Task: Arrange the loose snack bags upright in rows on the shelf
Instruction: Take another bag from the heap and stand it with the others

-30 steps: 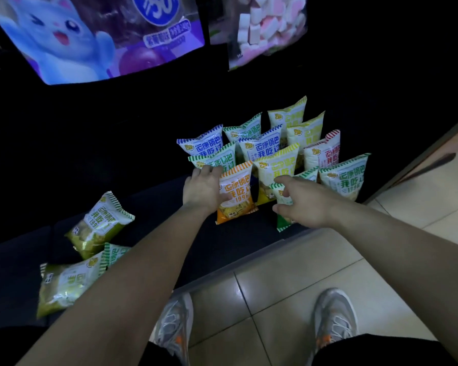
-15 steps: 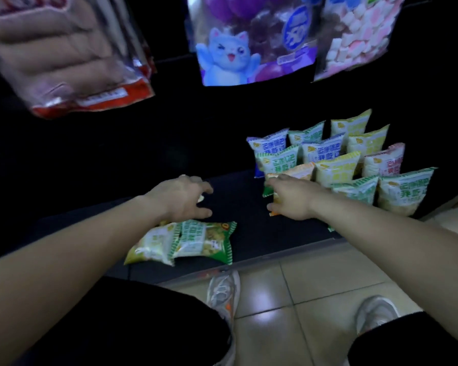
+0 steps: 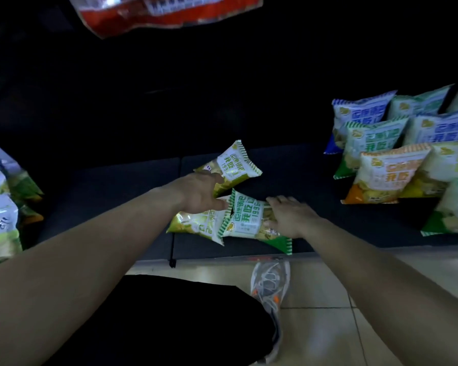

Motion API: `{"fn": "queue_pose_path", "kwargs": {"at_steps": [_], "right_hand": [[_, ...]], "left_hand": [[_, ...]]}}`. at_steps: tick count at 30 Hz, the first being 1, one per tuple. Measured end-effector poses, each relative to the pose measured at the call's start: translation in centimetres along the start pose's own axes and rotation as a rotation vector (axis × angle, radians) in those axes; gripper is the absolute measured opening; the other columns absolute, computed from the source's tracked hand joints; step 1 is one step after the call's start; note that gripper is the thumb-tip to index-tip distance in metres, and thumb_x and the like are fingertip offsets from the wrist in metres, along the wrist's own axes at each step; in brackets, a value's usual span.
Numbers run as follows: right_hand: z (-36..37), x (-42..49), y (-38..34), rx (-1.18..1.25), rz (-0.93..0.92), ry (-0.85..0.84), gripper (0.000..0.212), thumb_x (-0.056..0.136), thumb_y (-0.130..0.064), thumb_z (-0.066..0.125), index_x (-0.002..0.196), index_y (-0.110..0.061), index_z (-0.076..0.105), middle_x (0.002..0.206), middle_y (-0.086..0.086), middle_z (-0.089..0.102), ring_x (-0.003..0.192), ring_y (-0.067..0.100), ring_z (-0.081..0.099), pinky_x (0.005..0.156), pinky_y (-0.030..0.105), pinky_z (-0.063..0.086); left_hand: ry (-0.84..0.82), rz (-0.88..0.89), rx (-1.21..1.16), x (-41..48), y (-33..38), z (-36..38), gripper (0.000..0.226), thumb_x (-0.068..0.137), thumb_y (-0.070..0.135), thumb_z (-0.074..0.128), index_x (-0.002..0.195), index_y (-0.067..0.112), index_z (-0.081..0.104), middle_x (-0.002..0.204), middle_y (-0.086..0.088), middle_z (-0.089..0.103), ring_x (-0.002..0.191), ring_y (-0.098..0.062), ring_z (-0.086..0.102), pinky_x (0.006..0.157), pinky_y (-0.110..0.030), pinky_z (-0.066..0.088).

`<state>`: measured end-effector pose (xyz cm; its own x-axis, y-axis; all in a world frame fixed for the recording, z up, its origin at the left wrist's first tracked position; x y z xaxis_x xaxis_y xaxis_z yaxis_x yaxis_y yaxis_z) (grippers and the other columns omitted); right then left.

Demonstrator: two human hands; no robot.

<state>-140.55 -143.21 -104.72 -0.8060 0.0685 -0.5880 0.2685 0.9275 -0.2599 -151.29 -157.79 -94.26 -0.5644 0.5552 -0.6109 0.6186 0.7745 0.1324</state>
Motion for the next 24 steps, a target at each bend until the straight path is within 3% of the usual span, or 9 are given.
{"fn": "queue_pose_path", "kwargs": {"at_steps": [3, 6, 10, 12, 16, 19, 21, 24], "right_hand": [[0.4, 1.2, 1.8, 0.098, 0.034, -0.092, 0.111, 0.079, -0.066, 0.066, 0.159, -0.021, 0.004, 0.162, 0.007, 0.024, 0.145, 0.029, 0.028, 0.115, 0.046, 0.028], [-0.1, 1.3, 2.5, 0.095, 0.043, -0.101, 0.124, 0.064, -0.071, 0.076, 0.158, -0.018, 0.014, 0.16, 0.008, 0.026, 0.143, 0.029, 0.03, 0.113, 0.043, 0.032], [-0.6, 0.1, 3.1, 0.093, 0.044, -0.068, 0.105, 0.058, -0.071, 0.079, 0.142, -0.023, 0.041, 0.131, 0.004, 0.04, 0.116, 0.024, 0.048, 0.09, 0.035, 0.045], [-1.1, -1.2, 4.0, 0.137, 0.056, -0.051, 0.099, 0.058, -0.067, 0.082, 0.137, -0.024, 0.042, 0.128, 0.001, 0.048, 0.109, 0.021, 0.054, 0.087, 0.034, 0.048], [-4.9, -5.8, 5.9, 0.239, 0.054, 0.107, 0.098, 0.053, -0.064, 0.085, 0.131, -0.028, 0.039, 0.104, -0.008, 0.062, 0.093, 0.015, 0.06, 0.081, 0.035, 0.052], [-8.4, -10.5, 7.2, 0.366, 0.035, 0.2, 0.099, 0.051, -0.065, 0.087, 0.13, -0.032, 0.037, 0.107, -0.009, 0.063, 0.094, 0.011, 0.06, 0.078, 0.033, 0.051], [-10.7, -13.9, 8.0, 0.445, 0.013, 0.266, 0.1, 0.048, -0.067, 0.086, 0.13, -0.035, 0.038, 0.111, -0.011, 0.063, 0.098, 0.011, 0.061, 0.083, 0.036, 0.053], [-13.3, -18.7, 9.1, 0.496, 0.0, 0.357, 0.099, 0.059, -0.059, 0.087, 0.139, -0.033, 0.035, 0.121, -0.011, 0.056, 0.108, 0.013, 0.056, 0.091, 0.038, 0.05]], "left_hand": [[-0.019, -0.014, -0.014, 0.5, -0.3, 0.3, 0.077, 0.089, 0.057, 0.059, 0.152, 0.027, 0.028, 0.157, -0.004, 0.028, 0.139, -0.024, 0.034, 0.109, -0.035, 0.035], [-0.027, -0.032, -0.03, 0.5, -0.6, 0.3, 0.076, 0.089, 0.057, 0.06, 0.152, 0.027, 0.029, 0.157, -0.003, 0.029, 0.139, -0.024, 0.035, 0.11, -0.036, 0.035], [-0.016, -0.028, -0.032, 0.3, 0.2, 0.1, 0.077, 0.088, 0.057, 0.061, 0.151, 0.027, 0.03, 0.157, -0.003, 0.028, 0.14, -0.024, 0.034, 0.109, -0.034, 0.035], [-0.022, -0.037, -0.04, 0.2, 0.4, 0.0, 0.077, 0.087, 0.057, 0.063, 0.151, 0.028, 0.031, 0.157, -0.003, 0.029, 0.139, -0.024, 0.035, 0.109, -0.035, 0.036], [0.014, -0.013, -0.081, -0.3, 2.6, -1.3, 0.084, 0.081, 0.057, 0.07, 0.15, 0.028, 0.031, 0.153, -0.001, 0.037, 0.135, -0.023, 0.042, 0.105, -0.033, 0.039], [0.063, 0.082, -0.263, -1.2, 6.6, -3.0, 0.097, 0.073, 0.053, 0.079, 0.152, 0.027, 0.029, 0.149, 0.007, 0.042, 0.132, -0.018, 0.045, 0.102, -0.029, 0.04], [0.074, 0.183, -0.406, -2.0, 10.3, -4.1, 0.106, 0.066, 0.053, 0.084, 0.152, 0.029, 0.027, 0.142, 0.01, 0.048, 0.128, -0.014, 0.048, 0.103, -0.03, 0.042], [0.106, 0.348, -0.613, -3.5, 16.1, -6.1, 0.095, 0.063, 0.044, 0.089, 0.142, 0.031, 0.039, 0.126, 0.015, 0.055, 0.115, -0.003, 0.054, 0.096, -0.021, 0.045]]}}
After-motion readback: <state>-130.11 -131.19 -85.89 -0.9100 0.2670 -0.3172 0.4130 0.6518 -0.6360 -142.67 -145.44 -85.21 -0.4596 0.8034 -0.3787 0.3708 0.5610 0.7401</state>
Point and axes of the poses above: each hand's wrist, its own x-axis towards the middle knuckle, its own z-axis out of the palm, y = z × x, the point moved 10 cm from there along x, towards the middle knuckle
